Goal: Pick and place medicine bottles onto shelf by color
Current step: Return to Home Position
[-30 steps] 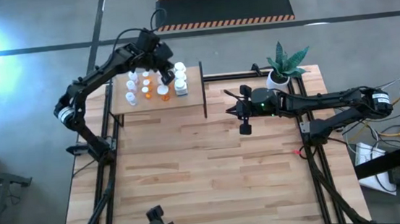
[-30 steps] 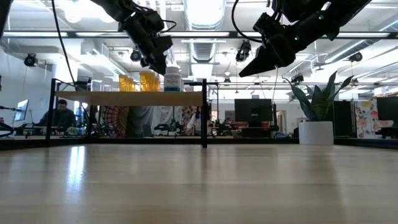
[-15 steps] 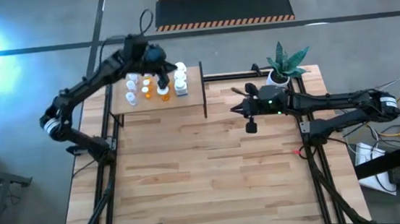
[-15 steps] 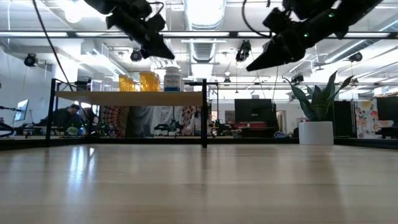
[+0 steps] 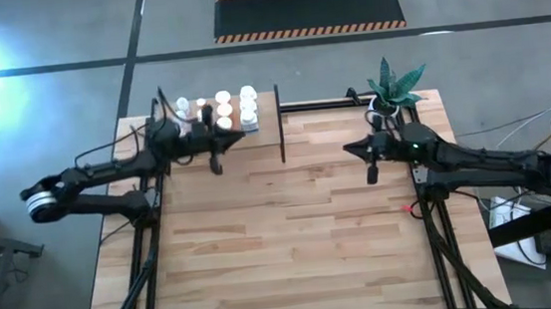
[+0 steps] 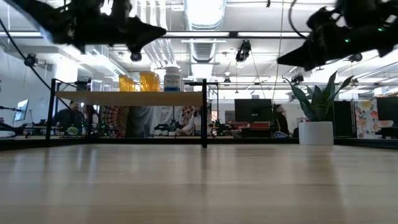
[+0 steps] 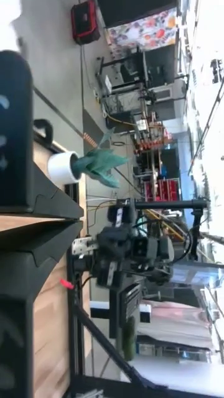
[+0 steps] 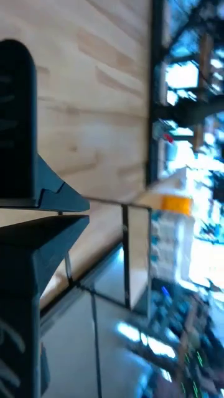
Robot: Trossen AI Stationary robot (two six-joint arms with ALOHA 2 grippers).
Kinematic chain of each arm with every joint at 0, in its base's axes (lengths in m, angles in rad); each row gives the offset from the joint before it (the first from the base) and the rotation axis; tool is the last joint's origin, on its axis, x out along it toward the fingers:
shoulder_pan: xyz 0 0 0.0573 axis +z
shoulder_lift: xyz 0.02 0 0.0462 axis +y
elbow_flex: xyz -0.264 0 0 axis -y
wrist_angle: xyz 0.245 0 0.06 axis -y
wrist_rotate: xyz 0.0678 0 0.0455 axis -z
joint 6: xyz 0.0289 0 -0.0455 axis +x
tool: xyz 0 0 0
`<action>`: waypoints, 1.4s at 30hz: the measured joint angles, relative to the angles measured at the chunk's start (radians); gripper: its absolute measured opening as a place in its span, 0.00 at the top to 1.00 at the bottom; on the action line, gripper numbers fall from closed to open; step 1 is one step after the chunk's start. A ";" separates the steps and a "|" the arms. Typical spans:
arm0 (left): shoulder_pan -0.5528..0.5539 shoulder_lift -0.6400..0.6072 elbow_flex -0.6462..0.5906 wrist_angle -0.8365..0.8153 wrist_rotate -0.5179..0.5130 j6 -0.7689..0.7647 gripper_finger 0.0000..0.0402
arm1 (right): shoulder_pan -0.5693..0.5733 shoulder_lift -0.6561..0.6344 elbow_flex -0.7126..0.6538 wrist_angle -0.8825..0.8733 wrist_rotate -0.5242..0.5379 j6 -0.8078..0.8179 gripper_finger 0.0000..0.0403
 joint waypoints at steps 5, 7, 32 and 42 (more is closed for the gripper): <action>-0.053 -0.061 -0.147 0.083 -0.090 -0.007 1.00 | 0.000 -0.182 -0.136 0.044 0.130 0.057 0.97; -0.062 -0.089 -0.190 0.084 -0.118 -0.007 1.00 | 0.000 -0.259 -0.176 0.031 0.144 0.077 0.97; -0.064 -0.376 -0.519 0.222 -0.276 -0.060 1.00 | 0.000 -0.570 -0.277 -0.213 0.189 0.125 0.97; -0.064 -0.257 -0.521 0.224 -0.280 -0.111 1.00 | 0.000 -0.516 -0.277 -0.215 0.191 0.058 0.97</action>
